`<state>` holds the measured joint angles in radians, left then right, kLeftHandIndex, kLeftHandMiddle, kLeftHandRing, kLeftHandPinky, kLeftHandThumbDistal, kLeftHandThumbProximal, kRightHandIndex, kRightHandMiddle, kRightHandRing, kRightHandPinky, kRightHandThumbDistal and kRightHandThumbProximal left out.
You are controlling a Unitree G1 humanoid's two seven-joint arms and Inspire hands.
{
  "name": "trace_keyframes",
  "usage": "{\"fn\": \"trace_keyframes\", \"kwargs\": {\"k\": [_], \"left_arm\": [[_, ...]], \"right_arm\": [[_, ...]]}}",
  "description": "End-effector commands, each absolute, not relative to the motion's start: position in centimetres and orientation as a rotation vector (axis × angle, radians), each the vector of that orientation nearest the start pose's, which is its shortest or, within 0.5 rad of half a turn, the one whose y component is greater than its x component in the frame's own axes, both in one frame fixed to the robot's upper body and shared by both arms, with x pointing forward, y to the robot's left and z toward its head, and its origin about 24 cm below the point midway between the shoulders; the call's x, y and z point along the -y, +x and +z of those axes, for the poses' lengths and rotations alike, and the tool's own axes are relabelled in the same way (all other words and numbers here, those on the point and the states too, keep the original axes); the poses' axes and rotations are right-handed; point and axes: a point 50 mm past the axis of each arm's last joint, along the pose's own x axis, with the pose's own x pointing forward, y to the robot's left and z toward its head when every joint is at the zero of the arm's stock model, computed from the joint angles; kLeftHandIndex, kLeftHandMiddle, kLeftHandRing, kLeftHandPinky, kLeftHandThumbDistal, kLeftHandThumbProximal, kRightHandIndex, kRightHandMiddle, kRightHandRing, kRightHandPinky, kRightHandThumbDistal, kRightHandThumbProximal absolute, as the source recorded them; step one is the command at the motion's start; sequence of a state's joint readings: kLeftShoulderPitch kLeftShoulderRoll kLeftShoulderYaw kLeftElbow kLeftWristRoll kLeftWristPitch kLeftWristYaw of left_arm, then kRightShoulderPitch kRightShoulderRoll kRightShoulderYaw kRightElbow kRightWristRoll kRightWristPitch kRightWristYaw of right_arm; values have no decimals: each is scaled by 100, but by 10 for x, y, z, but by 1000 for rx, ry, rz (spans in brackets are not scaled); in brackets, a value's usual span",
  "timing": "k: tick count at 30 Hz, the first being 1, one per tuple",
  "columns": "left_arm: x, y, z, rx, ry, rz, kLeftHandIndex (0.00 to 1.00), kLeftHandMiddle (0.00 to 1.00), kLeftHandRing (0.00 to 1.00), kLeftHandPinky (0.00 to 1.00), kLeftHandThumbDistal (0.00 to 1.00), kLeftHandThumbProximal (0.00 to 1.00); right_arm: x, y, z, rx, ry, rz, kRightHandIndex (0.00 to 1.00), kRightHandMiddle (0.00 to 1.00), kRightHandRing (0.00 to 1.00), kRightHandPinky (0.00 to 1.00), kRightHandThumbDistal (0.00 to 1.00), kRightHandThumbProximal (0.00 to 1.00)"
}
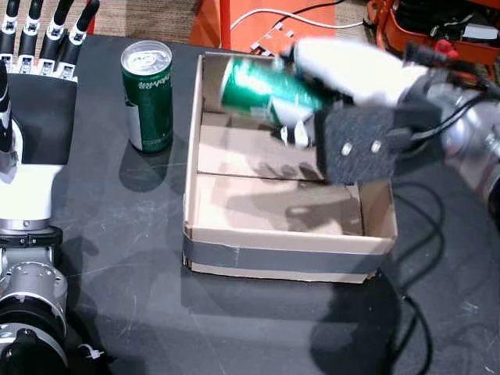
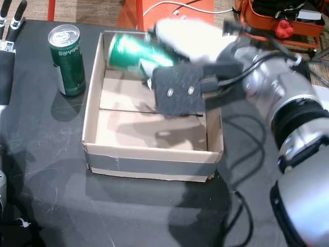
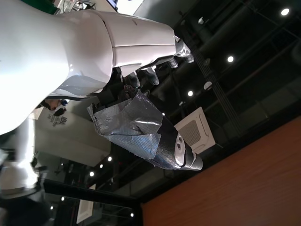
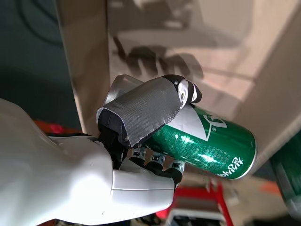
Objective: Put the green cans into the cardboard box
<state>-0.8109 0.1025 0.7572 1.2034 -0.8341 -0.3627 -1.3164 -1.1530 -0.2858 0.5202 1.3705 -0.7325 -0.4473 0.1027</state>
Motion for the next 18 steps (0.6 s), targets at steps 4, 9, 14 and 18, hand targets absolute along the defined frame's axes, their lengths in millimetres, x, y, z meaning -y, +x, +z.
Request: {"fn": "trace_keyframes", "kwargs": {"k": [4,9,14,18], "left_arm": [[-200,341,77,769,-854,-494,78,85,100,100,97,29],[-200,340,78,790,-879,-520,77,86,100,100,94,27],[-200,340,78,791,-864,-514,78,87,100,100,94,28],[-199,340,78,796,-880,-537,79,87,100,100,91,26]], "right_arm": [[117,403,105,3,-1459,632,9,15,24,32,50,0],[120,400,97,-77,-1519,695,13,16,24,31,54,0],[123,399,95,-126,-1533,726,31,29,36,35,51,0],[126,400,97,-96,-1587,726,61,55,61,63,69,26]]}}
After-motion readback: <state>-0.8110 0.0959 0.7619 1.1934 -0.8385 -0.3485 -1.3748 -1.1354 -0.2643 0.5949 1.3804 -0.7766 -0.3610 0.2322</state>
